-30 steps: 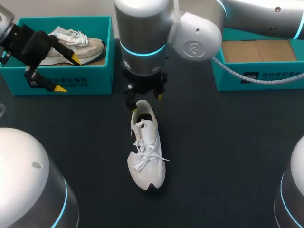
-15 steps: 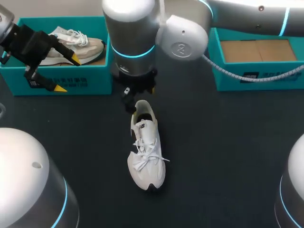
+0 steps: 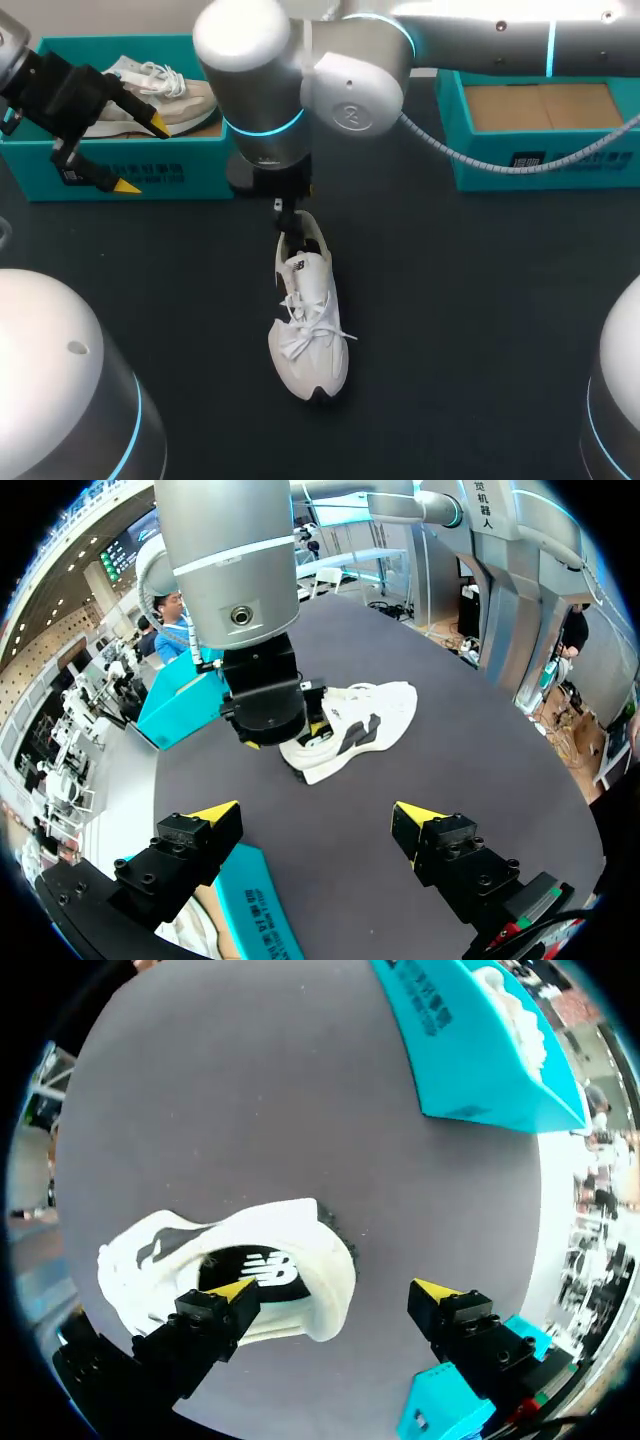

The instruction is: Take the shoe out of the shoebox, open the shoe tongue, remove and reinsert the insole, then place the shoe into the shoebox

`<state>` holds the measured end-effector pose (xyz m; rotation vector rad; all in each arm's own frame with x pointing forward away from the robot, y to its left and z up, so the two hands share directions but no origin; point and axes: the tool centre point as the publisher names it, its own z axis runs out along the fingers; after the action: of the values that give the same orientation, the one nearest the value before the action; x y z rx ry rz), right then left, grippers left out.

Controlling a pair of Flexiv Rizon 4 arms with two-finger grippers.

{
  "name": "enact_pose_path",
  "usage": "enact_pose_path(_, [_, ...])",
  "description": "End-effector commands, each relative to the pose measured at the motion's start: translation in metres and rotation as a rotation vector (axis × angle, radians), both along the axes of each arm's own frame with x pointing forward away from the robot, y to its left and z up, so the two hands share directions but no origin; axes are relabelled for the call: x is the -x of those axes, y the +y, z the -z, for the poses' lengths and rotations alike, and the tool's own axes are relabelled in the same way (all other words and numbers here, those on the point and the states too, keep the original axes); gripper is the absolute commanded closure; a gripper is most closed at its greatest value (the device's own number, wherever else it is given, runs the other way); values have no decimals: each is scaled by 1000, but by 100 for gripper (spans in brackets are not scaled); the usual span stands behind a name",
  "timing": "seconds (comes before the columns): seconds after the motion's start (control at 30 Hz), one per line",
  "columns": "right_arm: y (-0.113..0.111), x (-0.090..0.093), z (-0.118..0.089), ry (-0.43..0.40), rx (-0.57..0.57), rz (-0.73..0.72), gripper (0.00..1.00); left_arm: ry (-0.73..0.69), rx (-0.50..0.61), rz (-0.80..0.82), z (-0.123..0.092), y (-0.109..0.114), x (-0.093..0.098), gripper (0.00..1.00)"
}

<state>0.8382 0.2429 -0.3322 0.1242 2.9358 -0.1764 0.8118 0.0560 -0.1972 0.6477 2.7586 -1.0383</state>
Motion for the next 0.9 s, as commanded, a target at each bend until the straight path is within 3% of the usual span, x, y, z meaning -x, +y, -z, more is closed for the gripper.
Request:
enact_pose_path(0.03, [-4, -5, 11, -8, 33, -143, 0, 0, -3, 0, 0, 0, 1, 0])
enact_pose_path(0.43, [5, -18, 33, -15, 22, -118, 2, 0, -3, 0, 0, 0, 1, 0])
enact_pose_path(0.47, [5, -19, 34, -13, 24, -115, 7, 0, -3, 0, 0, 0, 1, 0])
enact_pose_path(0.5, [5, -20, 35, -12, 25, -110, 30, 0, -3, 0, 0, 0, 1, 0])
enact_pose_path(0.57, [5, -21, 37, -4, 36, -115, 58, 0, -3, 0, 0, 0, 1, 0])
enact_pose_path(0.63, [6, -20, 39, 2, 50, -124, 65, 0, -3, 0, 0, 0, 1, 0])
enact_pose_path(0.73, [4, -18, 44, 9, 54, -121, 97, 0, -3, 0, 0, 0, 1, 0])
enact_pose_path(0.9, [1, -13, 55, 4, 122, -83, 100, 0, -3, 0, 0, 0, 1, 0])
